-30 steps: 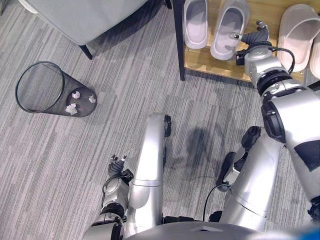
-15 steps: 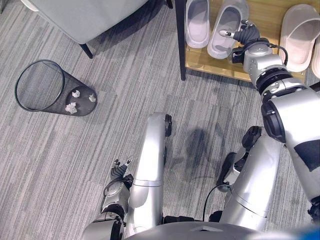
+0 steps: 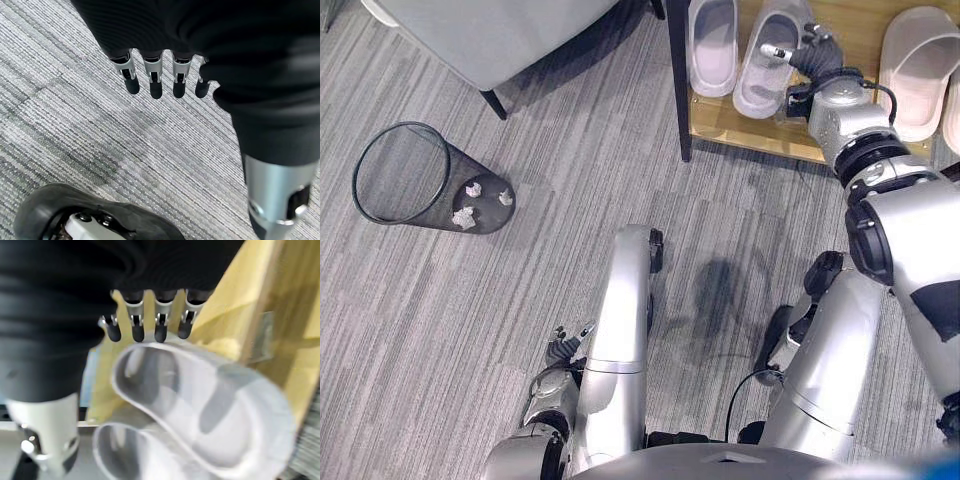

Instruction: Arrange the slippers neatly on the shoe rack.

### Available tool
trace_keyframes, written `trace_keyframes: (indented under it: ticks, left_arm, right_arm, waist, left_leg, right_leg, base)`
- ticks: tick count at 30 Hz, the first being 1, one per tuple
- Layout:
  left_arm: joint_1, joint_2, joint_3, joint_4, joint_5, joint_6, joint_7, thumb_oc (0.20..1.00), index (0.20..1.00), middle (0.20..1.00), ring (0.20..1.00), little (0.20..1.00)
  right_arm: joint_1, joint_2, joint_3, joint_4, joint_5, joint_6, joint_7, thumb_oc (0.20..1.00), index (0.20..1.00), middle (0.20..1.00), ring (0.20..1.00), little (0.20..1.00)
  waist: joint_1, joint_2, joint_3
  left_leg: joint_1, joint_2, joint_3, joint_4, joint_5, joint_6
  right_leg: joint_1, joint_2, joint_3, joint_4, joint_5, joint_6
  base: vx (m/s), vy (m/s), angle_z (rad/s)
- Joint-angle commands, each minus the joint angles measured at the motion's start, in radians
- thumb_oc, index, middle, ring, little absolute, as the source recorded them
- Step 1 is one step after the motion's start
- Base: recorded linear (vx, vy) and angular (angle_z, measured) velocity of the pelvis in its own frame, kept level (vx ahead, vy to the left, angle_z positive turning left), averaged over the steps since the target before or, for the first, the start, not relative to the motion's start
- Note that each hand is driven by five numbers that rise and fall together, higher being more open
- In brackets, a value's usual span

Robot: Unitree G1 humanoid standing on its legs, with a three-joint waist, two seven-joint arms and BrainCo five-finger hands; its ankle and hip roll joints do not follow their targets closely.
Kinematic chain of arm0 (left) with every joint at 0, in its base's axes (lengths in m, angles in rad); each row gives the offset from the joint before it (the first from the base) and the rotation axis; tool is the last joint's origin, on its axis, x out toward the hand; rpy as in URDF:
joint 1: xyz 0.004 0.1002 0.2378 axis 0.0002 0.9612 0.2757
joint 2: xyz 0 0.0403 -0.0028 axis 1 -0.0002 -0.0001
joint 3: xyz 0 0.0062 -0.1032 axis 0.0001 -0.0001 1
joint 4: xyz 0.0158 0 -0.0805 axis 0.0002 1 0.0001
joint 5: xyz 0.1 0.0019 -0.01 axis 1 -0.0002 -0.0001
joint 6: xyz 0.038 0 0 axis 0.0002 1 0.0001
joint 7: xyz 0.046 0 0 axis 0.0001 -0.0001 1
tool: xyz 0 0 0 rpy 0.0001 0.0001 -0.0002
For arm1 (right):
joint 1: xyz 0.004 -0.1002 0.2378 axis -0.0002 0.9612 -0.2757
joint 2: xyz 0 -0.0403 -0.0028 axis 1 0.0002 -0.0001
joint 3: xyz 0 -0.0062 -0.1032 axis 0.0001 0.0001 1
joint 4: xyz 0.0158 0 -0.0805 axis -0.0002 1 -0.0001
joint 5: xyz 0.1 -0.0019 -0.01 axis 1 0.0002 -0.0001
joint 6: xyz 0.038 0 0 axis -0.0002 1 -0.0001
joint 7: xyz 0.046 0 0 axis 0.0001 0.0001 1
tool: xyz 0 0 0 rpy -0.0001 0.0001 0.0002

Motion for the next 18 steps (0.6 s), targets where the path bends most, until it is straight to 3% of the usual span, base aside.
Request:
trace_keyframes:
  ticks: [1,3,12,18]
  left_arm:
    - [-0.023,0.005,-0.056,-0.017,0.016,-0.023,0.017,1.0,1.0,1.0,1.0,1.0]
    - [-0.039,0.008,-0.065,0.007,0.031,-0.02,0.021,1.0,1.0,1.0,1.0,1.0]
    - [-0.092,0.001,0.007,-0.005,-0.074,-0.018,0.034,1.0,1.0,1.0,1.0,1.0]
    - [-0.059,0.003,0.024,-0.161,-0.055,-0.029,0.096,1.0,1.0,1.0,1.0,1.0]
  right_arm:
    - [-0.081,0.005,0.017,-0.108,-0.011,-0.131,-0.048,1.0,1.0,1.0,1.0,1.0]
    - [-0.035,-0.001,0.015,-0.247,-0.018,-0.198,-0.091,1.0,1.0,1.0,1.0,1.0]
    - [0.433,-0.077,0.049,-1.037,-0.057,-0.126,0.044,1.0,1.0,1.0,1.0,1.0]
    - [0.899,-0.118,-0.166,-1.391,-0.125,-0.12,-0.032,1.0,1.0,1.0,1.0,1.0]
  waist:
    - [0.033,0.009,0.031]
    - [0.011,0.01,0.024]
    - [-0.07,0.002,0.024]
    - [-0.093,0.008,-0.004]
  left_leg:
    - [-0.051,-0.007,-0.038,0.109,0.009,0.068]
    - [-0.051,-0.004,-0.04,0.105,0.015,0.062]
    - [-0.051,0.005,-0.052,0.09,0.022,0.059]
    - [-0.051,0.009,-0.044,0.08,0.022,0.058]
  right_leg:
    - [0.109,-0.004,0.101,0.031,0.089,-0.009]
    - [0.109,-0.002,0.098,0.025,0.09,-0.008]
    - [0.109,0.016,0.082,0.003,0.094,-0.008]
    - [0.109,0.032,0.069,-0.016,0.099,0.001]
  base:
    - [0.0,-0.008,-0.05]
    - [0.0,-0.005,-0.02]
    - [-0.05,0.005,-0.13]
    - [-0.04,0.03,-0.13]
